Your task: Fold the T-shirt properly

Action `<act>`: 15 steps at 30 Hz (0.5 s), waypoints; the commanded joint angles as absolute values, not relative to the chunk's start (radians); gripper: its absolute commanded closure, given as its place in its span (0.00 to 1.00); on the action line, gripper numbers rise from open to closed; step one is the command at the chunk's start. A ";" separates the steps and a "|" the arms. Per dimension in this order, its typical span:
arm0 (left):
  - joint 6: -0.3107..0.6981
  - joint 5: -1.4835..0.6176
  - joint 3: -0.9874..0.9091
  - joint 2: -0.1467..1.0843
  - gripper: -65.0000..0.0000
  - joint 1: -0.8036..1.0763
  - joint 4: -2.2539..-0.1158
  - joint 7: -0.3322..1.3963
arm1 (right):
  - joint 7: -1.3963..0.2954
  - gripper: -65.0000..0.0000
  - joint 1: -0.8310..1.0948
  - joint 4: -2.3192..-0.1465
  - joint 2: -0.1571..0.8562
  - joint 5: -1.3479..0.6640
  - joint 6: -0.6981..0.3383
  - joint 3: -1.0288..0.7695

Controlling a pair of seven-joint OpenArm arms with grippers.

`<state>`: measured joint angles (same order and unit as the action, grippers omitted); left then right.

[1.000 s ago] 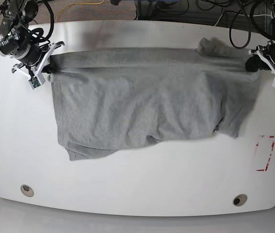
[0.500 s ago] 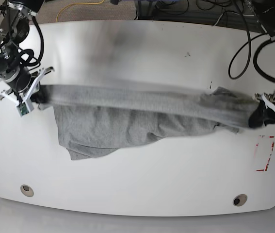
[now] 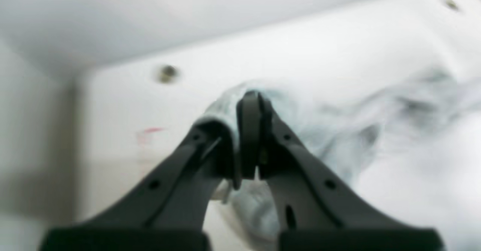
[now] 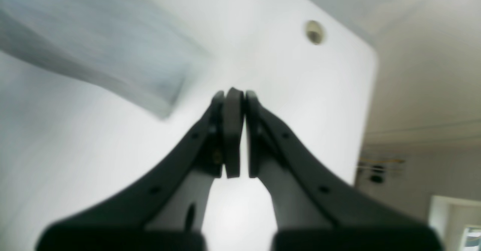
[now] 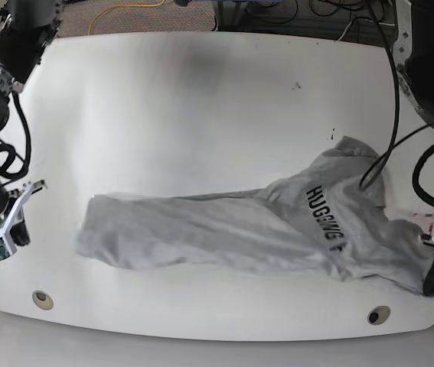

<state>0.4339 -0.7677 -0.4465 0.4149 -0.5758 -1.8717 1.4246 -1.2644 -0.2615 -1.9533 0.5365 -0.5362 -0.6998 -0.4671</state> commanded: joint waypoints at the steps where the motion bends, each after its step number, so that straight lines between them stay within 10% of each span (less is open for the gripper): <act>1: 0.435 -0.725 -0.424 0.427 1.00 -0.677 -1.876 1.396 | -1.237 0.97 -0.360 -1.959 0.593 -0.552 -0.698 -0.437; 15: 0.437 -0.650 -0.308 0.406 1.00 -0.995 -1.710 1.396 | -1.242 0.97 -0.576 -1.894 0.638 -0.552 -0.698 -0.300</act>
